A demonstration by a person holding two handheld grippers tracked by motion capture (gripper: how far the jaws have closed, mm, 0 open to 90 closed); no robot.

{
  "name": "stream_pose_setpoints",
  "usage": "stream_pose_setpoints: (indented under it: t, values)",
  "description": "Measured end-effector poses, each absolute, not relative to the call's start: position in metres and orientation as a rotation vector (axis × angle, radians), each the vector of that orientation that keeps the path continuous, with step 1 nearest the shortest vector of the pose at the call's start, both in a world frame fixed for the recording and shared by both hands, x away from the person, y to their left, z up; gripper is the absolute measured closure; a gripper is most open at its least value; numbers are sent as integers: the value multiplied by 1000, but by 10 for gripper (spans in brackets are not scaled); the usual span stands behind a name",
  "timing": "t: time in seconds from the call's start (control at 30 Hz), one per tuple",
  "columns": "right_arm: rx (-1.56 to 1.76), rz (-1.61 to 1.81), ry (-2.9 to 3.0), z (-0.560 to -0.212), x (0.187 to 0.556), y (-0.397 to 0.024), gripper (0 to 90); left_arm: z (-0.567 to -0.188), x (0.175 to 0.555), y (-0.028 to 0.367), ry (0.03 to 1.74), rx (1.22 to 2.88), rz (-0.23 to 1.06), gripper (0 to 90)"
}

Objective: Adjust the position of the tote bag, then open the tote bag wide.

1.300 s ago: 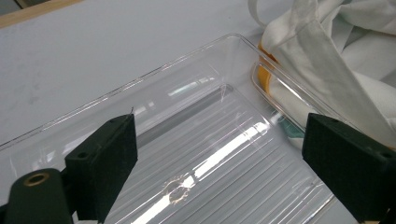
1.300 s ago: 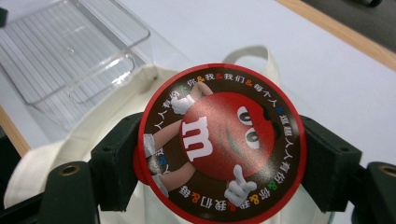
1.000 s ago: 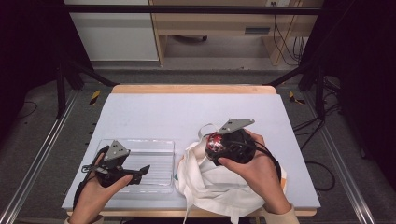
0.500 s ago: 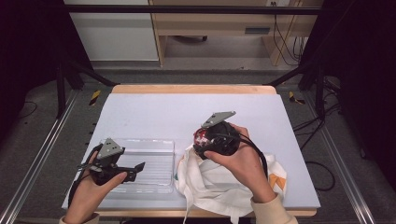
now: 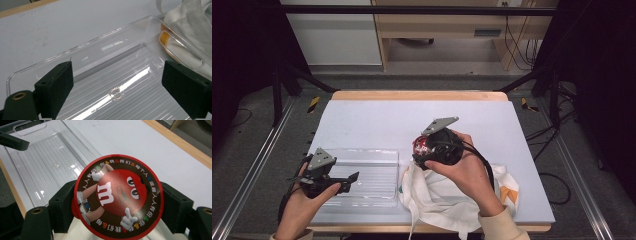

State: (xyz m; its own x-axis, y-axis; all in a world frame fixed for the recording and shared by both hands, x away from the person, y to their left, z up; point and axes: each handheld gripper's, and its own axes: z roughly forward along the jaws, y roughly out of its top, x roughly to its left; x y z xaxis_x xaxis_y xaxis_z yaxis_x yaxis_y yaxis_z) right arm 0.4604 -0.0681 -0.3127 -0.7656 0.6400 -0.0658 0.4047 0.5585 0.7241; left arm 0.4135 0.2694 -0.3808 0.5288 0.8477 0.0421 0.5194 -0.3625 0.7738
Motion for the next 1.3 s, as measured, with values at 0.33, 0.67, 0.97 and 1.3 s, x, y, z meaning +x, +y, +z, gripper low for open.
stream_pose_setpoints:
  t: [0.33,0.67,0.97,1.3]
  values:
    - [845,1020,2491,-310,463,-57,247,-377,413,283,1134,2004,587,105]
    - [857,1009,2509,-313,474,-49,247,-379,414,298,1176,1982,605,102]
    - [866,1024,2529,-318,482,-33,247,-380,414,305,1191,1971,597,102]
    - [825,1018,2548,-323,486,-12,247,-376,413,316,1209,1933,619,101]
